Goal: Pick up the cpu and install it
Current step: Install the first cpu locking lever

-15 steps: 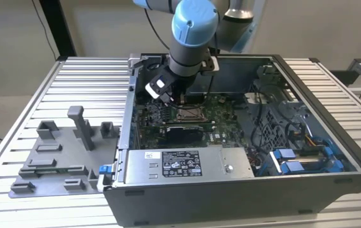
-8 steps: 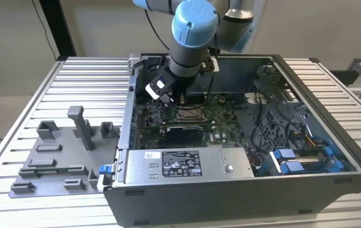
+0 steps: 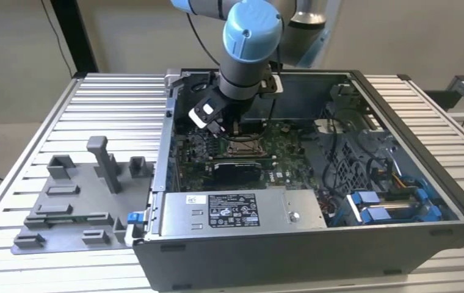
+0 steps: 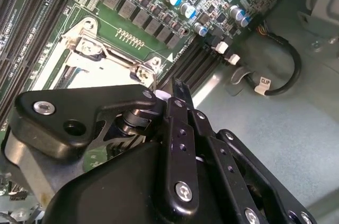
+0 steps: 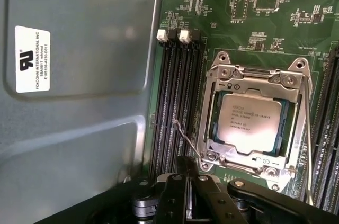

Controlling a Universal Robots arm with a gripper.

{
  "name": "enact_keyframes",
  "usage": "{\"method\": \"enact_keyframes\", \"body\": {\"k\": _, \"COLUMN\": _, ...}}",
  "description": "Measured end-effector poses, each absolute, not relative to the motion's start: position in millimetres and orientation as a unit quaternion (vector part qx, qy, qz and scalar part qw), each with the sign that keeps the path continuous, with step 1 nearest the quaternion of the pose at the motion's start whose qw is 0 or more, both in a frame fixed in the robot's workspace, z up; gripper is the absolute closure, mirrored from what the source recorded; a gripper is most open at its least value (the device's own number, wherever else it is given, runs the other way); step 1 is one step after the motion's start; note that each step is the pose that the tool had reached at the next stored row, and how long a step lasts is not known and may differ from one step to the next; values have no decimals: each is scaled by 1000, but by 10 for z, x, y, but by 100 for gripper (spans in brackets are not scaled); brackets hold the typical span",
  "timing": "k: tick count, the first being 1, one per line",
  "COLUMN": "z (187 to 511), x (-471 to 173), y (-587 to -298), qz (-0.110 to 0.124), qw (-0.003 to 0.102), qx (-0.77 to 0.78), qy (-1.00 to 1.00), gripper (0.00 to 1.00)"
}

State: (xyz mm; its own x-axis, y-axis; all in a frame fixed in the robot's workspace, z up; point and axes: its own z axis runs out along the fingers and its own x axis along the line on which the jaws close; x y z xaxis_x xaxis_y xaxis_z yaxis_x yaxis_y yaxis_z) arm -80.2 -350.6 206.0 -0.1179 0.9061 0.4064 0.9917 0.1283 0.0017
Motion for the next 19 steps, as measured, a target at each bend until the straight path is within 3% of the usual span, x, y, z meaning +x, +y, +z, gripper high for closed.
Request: {"method": "enact_keyframes", "body": {"k": 19, "z": 2042, "x": -658, "y": -3489, "qz": -138, "qw": 156, "qx": -646, "qy": -735, "gripper": 100}}
